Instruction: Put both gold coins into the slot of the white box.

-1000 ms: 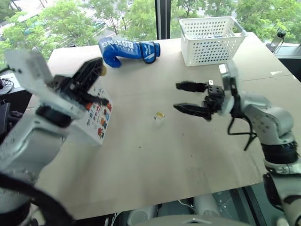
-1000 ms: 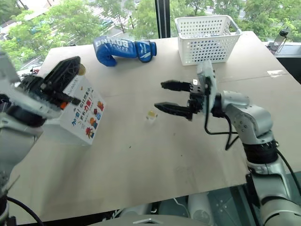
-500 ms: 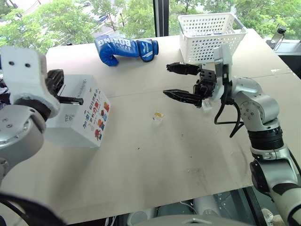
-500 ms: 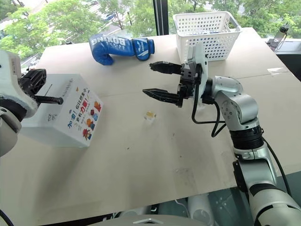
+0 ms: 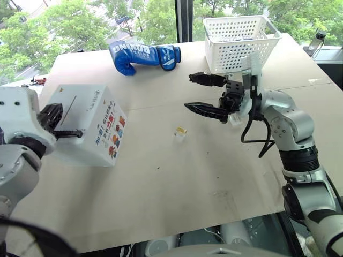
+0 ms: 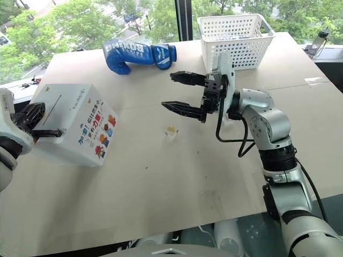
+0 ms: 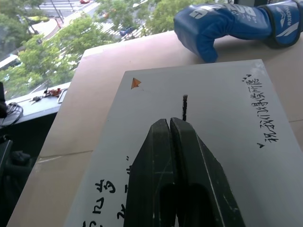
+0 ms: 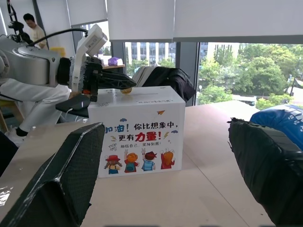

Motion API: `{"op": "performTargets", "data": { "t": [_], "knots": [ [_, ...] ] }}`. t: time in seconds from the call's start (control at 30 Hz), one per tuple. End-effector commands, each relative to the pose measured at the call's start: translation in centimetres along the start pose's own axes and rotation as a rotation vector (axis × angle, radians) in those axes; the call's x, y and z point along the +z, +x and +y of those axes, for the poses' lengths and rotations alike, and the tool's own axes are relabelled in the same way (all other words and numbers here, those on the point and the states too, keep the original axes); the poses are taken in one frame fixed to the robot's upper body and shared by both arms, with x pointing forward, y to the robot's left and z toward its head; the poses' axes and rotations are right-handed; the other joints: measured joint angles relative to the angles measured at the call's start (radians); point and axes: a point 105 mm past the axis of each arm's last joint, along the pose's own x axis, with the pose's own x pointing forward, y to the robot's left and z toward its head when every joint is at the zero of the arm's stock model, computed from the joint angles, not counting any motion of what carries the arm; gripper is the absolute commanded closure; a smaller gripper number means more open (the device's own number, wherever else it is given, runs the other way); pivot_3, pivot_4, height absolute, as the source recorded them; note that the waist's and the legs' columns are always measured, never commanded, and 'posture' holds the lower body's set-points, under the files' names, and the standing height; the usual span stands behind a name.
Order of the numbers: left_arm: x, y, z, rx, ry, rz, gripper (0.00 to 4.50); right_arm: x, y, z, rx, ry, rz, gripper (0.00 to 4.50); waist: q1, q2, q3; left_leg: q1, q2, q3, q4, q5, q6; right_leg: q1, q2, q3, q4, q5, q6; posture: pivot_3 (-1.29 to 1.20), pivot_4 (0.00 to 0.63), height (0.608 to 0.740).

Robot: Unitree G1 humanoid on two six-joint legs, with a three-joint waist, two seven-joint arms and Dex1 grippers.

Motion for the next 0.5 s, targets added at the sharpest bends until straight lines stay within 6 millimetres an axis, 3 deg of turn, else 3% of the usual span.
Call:
{"op": "performTargets", "data": {
  "t": [0.03,0.5],
  "knots": [
    [-0.7,0.1,-0.1,-0.019,-0.003,0.015,4.5,1.5,-0.1,0.3,-0.002,-0.06,-0.043,0.03,0.0,0.0,0.0,0.0,0.0,0.0,0.0,0.0,0.0,0.0,0.0,0.0,0.0,0.0,0.0,0.0,0.15,0.721],
    [-2.8,0.0,0.4,-0.051,0.005,0.061,4.5,1.5,0.1,0.5,-0.008,-0.054,-0.056,0.03,-0.002,0.004,-0.002,0.002,0.0,0.001,0.0,0.0,0.0,0.001,0.0,0.001,0.001,0.0,0.0,0.0,0.15,0.721]
  ]
}}
